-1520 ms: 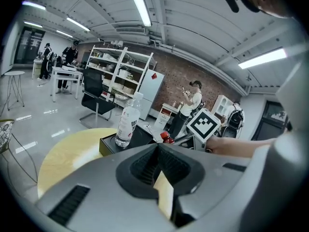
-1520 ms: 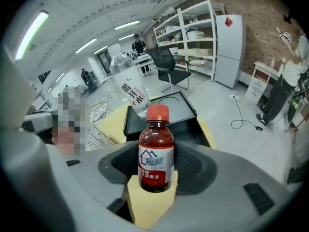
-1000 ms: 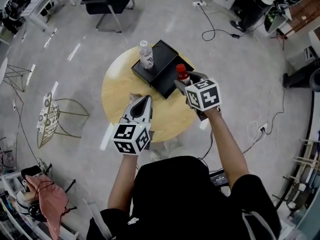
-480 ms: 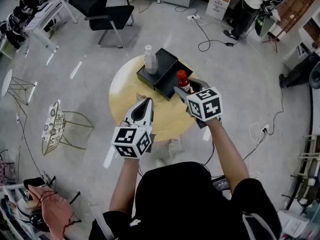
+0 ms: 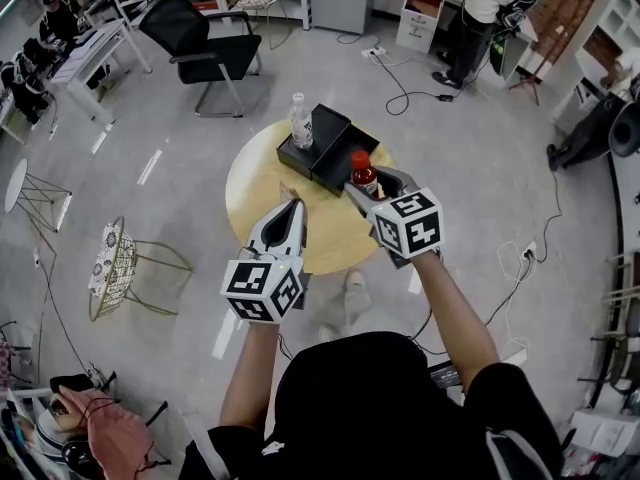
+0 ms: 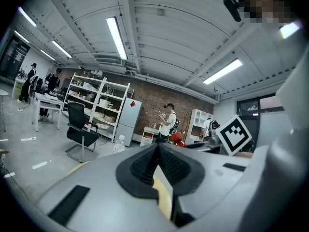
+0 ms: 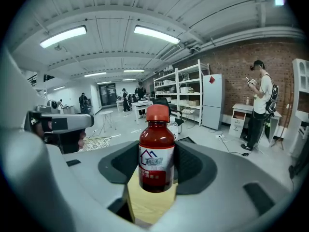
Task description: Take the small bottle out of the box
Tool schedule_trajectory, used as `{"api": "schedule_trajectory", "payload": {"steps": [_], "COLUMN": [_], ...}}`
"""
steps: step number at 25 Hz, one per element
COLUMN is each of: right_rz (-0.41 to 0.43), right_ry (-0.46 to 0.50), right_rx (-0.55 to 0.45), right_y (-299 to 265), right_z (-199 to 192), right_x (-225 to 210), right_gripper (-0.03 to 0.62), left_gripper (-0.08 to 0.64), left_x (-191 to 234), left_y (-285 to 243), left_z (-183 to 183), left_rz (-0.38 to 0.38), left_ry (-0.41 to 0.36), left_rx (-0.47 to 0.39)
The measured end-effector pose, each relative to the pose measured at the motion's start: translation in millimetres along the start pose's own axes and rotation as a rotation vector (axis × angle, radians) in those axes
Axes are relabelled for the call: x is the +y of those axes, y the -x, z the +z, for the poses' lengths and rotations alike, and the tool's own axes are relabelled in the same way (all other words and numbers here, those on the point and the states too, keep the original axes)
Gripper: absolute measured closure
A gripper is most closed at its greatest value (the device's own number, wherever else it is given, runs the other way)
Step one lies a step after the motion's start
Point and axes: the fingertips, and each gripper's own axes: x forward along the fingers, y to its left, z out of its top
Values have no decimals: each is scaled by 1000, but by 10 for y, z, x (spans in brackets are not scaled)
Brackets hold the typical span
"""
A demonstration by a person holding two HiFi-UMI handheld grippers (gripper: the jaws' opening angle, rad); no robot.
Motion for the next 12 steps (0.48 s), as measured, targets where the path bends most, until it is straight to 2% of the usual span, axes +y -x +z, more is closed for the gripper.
{"api": "schedule_trajectory", "payload": {"steps": [5, 12], "right_rz": [-36, -37], "right_ry": [-23, -25], "right_rx": [-50, -63], "right_y": [273, 464], "right_z": [-2, -63], "right_x": [152, 261], "right_gripper": [376, 376], "left_gripper": [549, 549], "left_x": [-122, -328], "left_y": [234, 376], "left_z": [-24, 13], "left_rz": [-21, -35], "left_ry": [-5, -29], "left_rx": [2, -12]}}
